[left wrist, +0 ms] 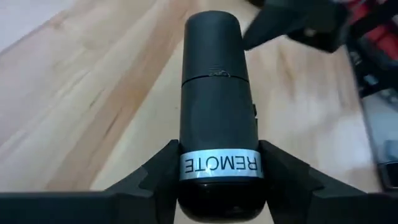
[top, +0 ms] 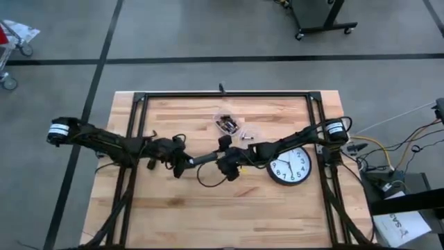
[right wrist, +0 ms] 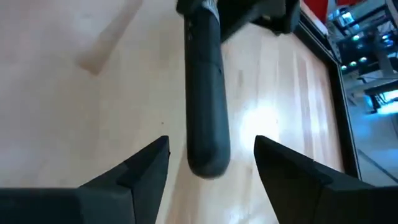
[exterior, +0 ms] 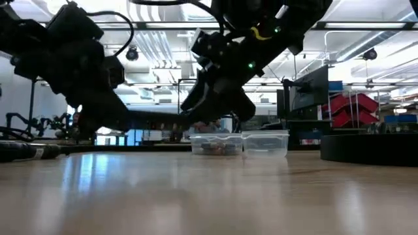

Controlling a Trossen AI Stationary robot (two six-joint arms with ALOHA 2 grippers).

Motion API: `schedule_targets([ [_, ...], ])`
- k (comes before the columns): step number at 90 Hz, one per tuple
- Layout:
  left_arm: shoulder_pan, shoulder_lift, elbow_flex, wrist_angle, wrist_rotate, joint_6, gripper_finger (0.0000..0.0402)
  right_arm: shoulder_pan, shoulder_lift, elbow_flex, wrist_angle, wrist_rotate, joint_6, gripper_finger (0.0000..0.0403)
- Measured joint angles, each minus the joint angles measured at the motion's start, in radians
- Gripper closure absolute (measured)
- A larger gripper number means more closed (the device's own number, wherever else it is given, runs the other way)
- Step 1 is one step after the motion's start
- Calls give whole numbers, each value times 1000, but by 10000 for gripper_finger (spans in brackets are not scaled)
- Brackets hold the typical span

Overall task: Insert battery
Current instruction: Close the black remote battery cover

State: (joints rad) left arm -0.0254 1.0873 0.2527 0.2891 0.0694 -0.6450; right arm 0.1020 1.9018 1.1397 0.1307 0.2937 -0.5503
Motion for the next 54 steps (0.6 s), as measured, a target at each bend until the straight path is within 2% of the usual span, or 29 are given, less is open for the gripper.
schedule_targets([
  [26, 0, -35, 2, 35, 4, -9, 240, 0, 0, 0, 45, -2, 7, 238],
  [54, 0, -26, 2, 84, 26, -20, 240, 1, 0, 0, 89, -10, -12, 315],
])
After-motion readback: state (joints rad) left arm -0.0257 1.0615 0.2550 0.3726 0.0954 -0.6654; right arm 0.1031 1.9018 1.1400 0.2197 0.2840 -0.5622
